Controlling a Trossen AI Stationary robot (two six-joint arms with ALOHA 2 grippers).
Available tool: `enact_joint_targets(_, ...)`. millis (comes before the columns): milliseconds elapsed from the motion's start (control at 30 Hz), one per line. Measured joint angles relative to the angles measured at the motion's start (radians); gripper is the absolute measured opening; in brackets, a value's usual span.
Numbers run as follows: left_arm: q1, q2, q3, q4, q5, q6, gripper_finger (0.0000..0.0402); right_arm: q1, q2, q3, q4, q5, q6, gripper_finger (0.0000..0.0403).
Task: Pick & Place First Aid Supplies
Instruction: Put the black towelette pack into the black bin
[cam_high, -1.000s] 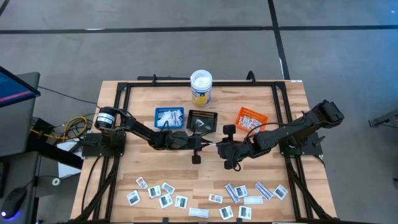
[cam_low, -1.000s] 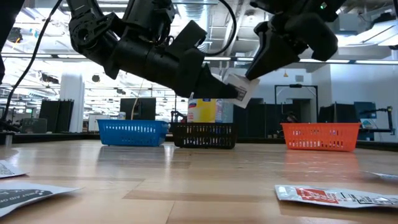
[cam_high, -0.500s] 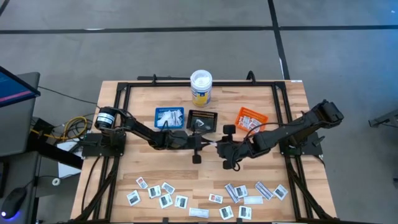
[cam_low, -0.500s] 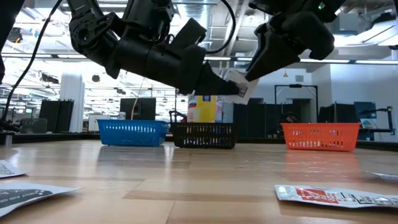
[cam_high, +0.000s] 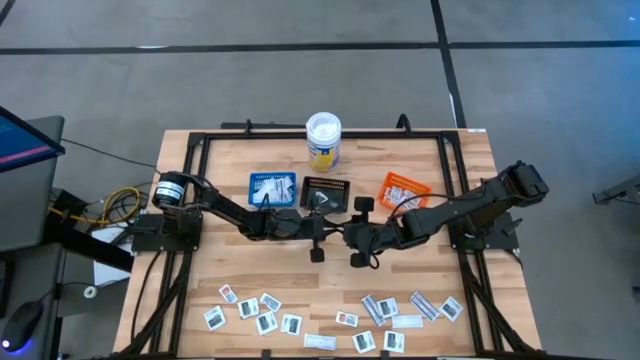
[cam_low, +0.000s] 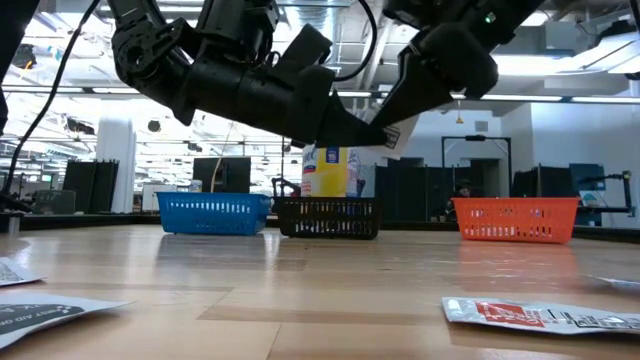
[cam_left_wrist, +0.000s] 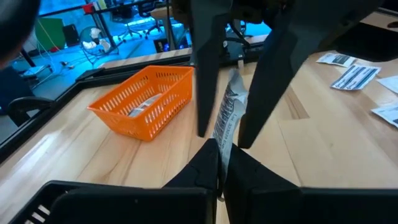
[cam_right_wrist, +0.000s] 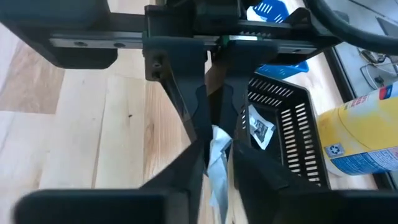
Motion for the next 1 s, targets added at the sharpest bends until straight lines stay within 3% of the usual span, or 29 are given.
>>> enact_joint_targets(200, 0.0, 0.0, 0.0, 0.001, 0.004, 0.0, 0.0007, 0.018, -0.002, 0.0, 0.001, 0.004, -0.052, 0.0008)
enact_joint_targets(467, 0.0, 0.0, 0.0, -0.003, 0.003, 0.0, 0.0007, 0.058, -0.003, 0.0, -0.004, 0.094, -0.088, 0.0034)
enact_joint_targets(733, 0.0, -0.002, 0.004, 0.007, 0.005, 0.0, 0.0007, 0.102, -0.003, 0.066, -0.14, 0.158, -0.05, 0.0005)
enact_joint_targets(1000, -0.001, -0.002, 0.005, 0.006, 0.01, 0.0, 0.0009, 0.133, -0.002, 0.103, -0.212, 0.194, -0.016, 0.0002)
